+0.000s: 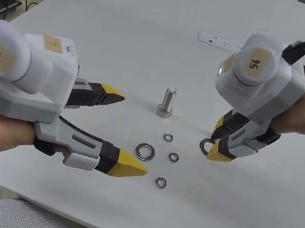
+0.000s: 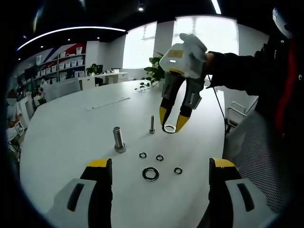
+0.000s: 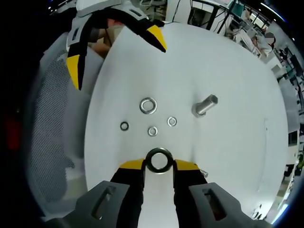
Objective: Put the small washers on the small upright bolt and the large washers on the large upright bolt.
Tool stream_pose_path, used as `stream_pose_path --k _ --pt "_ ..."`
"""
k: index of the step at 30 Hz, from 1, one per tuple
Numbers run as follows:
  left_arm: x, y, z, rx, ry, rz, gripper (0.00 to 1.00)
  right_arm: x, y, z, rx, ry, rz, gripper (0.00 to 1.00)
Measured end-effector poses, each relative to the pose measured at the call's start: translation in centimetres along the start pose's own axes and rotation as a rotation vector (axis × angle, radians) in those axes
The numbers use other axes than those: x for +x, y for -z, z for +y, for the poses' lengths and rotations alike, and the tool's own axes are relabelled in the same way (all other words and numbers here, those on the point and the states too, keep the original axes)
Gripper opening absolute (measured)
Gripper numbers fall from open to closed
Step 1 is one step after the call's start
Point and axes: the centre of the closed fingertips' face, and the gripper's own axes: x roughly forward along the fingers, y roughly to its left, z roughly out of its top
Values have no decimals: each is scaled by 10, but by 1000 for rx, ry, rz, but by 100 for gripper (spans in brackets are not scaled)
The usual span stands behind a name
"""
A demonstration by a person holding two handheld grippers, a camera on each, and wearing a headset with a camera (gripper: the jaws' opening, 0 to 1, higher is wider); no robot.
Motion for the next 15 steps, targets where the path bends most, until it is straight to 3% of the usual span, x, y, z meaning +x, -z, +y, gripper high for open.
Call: stream_pose_path --k 15 --pt "-3 -2 9 -9 -43 -14 84 -20 -28 -29 -17 49 -47 24"
